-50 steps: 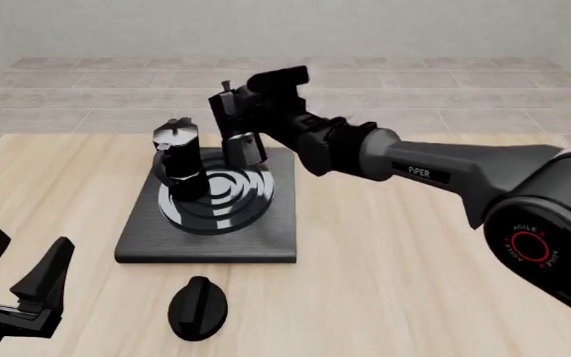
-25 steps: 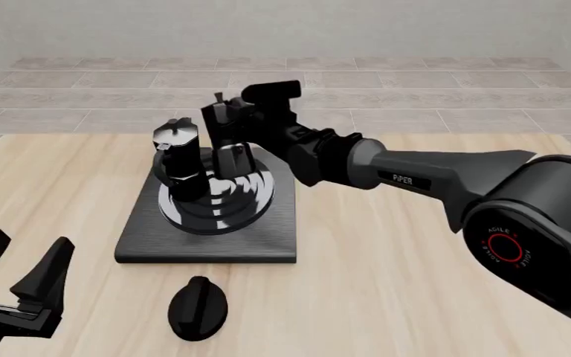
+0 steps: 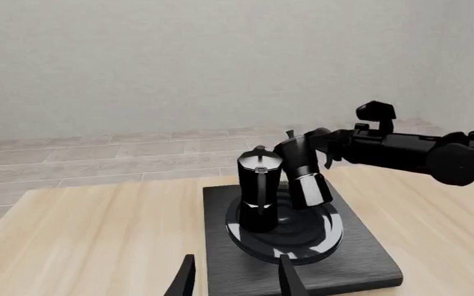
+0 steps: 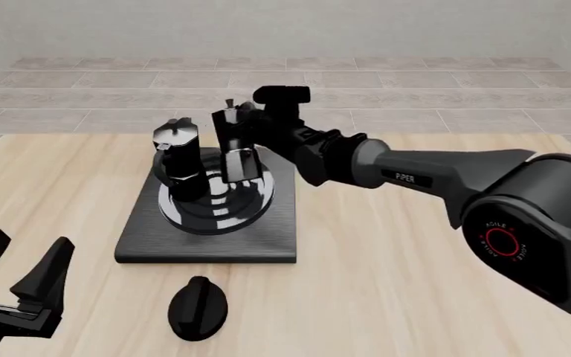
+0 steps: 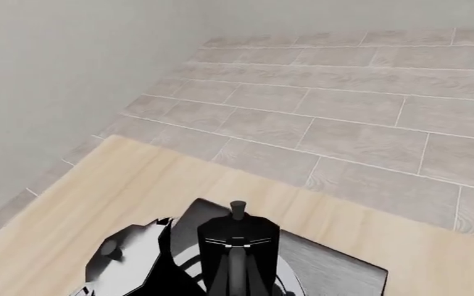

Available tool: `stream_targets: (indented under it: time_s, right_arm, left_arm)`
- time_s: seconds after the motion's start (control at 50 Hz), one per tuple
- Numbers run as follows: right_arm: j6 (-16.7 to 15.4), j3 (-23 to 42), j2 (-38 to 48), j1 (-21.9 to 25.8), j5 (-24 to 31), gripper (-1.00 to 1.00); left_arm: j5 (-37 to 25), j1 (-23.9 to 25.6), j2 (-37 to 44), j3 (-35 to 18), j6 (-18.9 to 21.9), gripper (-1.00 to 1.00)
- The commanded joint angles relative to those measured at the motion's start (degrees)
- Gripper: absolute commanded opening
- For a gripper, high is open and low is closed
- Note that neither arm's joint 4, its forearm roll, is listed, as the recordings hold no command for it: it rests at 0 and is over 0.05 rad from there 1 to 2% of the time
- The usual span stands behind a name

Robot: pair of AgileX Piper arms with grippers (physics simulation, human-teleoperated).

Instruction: Put both moka pots on the stove.

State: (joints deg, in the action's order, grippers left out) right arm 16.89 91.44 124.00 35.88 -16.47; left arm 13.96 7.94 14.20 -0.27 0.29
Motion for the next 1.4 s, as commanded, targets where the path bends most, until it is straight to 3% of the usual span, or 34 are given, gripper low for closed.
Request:
stream_targets:
  time_s: [0.02, 0.2, 0.58, 0.92, 0.94, 1.4]
  right_arm:
    - [4.23, -1.13, -0.7, 0.89, 1.06, -1.0]
    - [5.22, -5.68, -2.29, 1.7, 0.33, -1.0]
    - [4.3, -16.31, -6.87, 1.91, -0.25, -1.0]
    - [4.05, -20.82, -8.31, 1.42, 0.04, -1.0]
    - [4.11, -20.99, -8.34, 1.41, -0.03, 1.0]
    - [2.8, -26.0, -13.37, 1.83, 0.09, 1.0]
  left_arm:
    - [0.19, 0.13, 0.08, 0.11, 0.02, 1.0]
    - [0.2, 0.14, 0.09, 0.11, 0.02, 1.0]
    - [0.19, 0.16, 0.07, 0.11, 0.02, 1.0]
    - [0.17, 0.14, 0.04, 0.11, 0.02, 1.0]
    - [0.19, 0.14, 0.08, 0.11, 0.01, 1.0]
    - [0.17, 0.15, 0.05, 0.11, 0.02, 1.0]
